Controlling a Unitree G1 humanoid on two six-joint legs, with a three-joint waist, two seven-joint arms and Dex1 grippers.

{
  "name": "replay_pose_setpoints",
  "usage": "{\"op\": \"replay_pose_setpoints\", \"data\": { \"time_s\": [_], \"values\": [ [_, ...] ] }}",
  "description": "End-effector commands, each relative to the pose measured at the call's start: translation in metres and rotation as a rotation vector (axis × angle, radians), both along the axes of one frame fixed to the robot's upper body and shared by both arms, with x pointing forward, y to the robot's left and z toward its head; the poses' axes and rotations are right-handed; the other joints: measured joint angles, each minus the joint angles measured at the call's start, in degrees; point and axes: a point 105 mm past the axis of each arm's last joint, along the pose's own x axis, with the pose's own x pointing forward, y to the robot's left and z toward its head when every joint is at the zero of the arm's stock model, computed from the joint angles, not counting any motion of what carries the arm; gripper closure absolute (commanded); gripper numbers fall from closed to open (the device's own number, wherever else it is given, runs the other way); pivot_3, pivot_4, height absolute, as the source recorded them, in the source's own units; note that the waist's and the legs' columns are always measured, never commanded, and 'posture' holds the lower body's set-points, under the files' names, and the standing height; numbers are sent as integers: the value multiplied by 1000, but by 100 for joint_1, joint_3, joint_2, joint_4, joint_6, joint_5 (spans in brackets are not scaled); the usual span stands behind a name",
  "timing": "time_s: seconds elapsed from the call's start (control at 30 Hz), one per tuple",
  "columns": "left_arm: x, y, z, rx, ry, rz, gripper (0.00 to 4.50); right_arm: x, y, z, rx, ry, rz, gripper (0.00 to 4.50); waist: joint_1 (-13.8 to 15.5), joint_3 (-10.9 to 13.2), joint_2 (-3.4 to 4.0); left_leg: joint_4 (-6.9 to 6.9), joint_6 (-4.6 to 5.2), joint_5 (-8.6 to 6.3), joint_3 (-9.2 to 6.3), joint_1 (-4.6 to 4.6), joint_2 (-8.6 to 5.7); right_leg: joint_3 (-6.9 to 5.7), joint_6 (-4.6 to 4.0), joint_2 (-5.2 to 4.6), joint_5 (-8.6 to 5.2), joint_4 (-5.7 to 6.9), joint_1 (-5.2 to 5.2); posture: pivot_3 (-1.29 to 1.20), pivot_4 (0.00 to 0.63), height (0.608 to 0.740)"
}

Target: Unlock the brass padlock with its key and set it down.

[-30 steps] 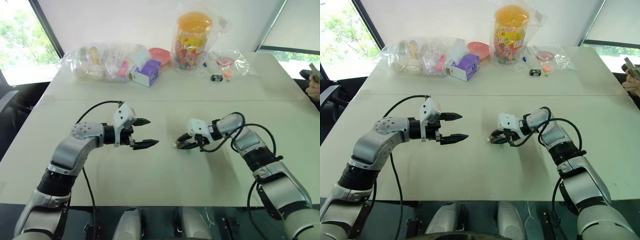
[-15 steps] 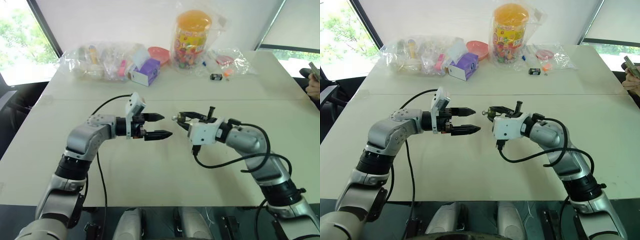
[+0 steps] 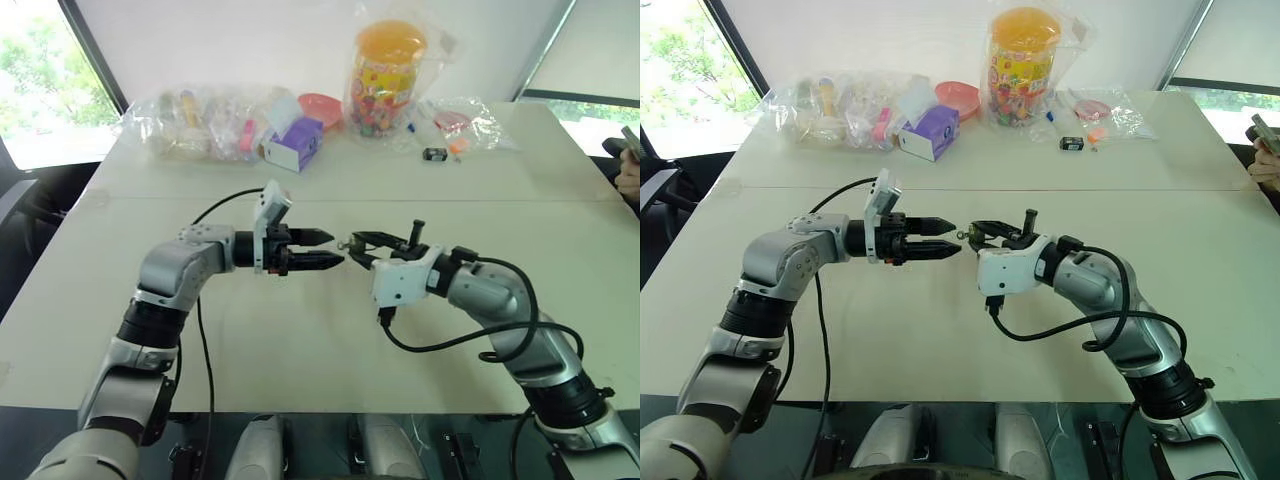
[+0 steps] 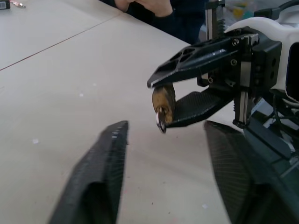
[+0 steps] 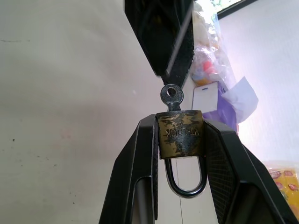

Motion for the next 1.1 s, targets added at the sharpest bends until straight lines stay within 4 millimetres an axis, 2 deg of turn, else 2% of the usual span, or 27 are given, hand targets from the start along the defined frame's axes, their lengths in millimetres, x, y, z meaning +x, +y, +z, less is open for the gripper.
{"op": "replay_pose_setpoints", "data": {
  "time_s": [0.03, 0.07, 0.33, 0.53, 0.67, 0.8, 0.93, 1.03, 1.1],
  "values": [
    [1, -2, 14, -33, -54, -7, 3906, -8, 5, 12, 3, -45, 33, 3703, -1, 0, 0, 0, 0, 0, 0, 0, 0, 0, 0, 0, 0, 0, 0, 0, 150, 735],
    [1, -2, 14, -35, -55, -5, 4408, -8, 5, 13, 2, -44, 33, 3703, -1, 0, 0, 0, 0, 0, 0, 0, 0, 0, 0, 0, 0, 0, 0, 0, 150, 735],
    [-4, -6, 8, 31, -145, -36, 4468, -8, 6, 17, 5, -30, 37, 3703, 0, 0, 0, 0, 0, 0, 0, 0, 0, 0, 0, 0, 0, 0, 0, 0, 150, 735],
    [-4, -11, 7, 97, -458, -32, 4468, -9, 9, 25, 112, 88, 36, 3703, 4, 0, 0, 0, 0, 0, 0, 0, 0, 0, 0, 0, 0, 0, 0, 0, 150, 735],
    [-13, -21, 18, 94, -786, -69, 4468, -7, 8, 29, 148, 160, 33, 3703, 15, 0, 0, 0, 0, 0, 1, 0, 0, 0, 0, -6, 0, -2, 0, 0, 150, 735],
    [-21, -24, 16, 101, -919, -129, 4468, -4, 5, 29, 143, 170, 21, 3703, 9, 0, 0, -1, 1, 0, 1, 0, 0, -1, 0, -4, 0, -4, 2, 0, 150, 735],
    [-21, -21, 7, 107, -831, -128, 4468, -3, 2, 29, 134, 165, 17, 3703, 7, 0, 0, -1, 1, -1, 1, 0, 0, -2, 0, -1, 0, -5, 2, 0, 150, 735],
    [-9, -14, 11, -3, -422, -20, 4468, -2, 2, 31, 100, 124, 18, 3703, 11, 0, 0, 0, 2, -1, 0, -1, 0, -3, 0, -1, 0, -4, 4, 0, 150, 735],
    [-11, -11, 13, -55, -229, -28, 3940, 0, 1, 31, 72, 98, 18, 3703, -5, 1, -2, 1, 5, -2, -2, -1, 0, -4, 1, -1, 0, -4, 5, 0, 150, 735]
  ]
}}
